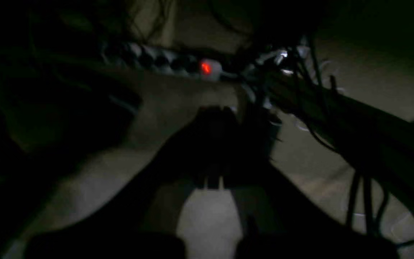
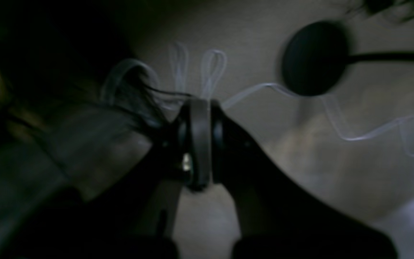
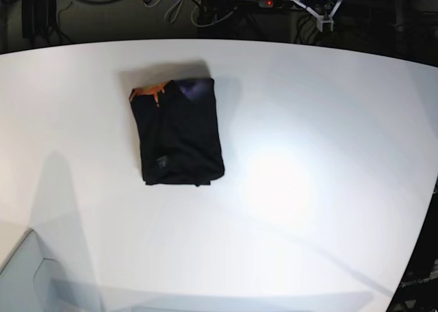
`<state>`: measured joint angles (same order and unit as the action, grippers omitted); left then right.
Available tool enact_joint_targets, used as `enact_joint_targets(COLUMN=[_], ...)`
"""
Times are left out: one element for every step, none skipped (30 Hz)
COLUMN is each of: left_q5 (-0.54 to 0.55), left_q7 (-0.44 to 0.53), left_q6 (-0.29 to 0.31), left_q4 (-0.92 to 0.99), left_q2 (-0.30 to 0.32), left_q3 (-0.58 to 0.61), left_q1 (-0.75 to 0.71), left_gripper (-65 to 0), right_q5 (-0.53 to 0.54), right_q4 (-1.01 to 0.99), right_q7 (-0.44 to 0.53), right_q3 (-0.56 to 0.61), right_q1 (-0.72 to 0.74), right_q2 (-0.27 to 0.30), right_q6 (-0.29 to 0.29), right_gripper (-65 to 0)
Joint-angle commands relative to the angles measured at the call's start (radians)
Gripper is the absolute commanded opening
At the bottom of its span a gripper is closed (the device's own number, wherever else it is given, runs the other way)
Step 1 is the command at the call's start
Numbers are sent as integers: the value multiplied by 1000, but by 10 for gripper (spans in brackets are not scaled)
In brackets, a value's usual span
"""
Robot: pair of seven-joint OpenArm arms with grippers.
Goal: Layout the t-shirt on the table in an organized manner, then fold the t-shirt properly
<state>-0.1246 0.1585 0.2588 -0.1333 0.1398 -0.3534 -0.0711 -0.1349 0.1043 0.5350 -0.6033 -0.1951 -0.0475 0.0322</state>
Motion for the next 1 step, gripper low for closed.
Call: enact_joint_targets(left_q5=[-10], left_q7=[-1], left_q6=[-20], left_q4=[7], left_q2=[-4], left_q3=[14], left_q1=[6], left_gripper=[-650], right_q5=[1], right_q4=[-2], right_q7=[7], right_q3=[36], right_q1=[-11], right_q2=[-5], right_q6=[27], right_gripper=[-650])
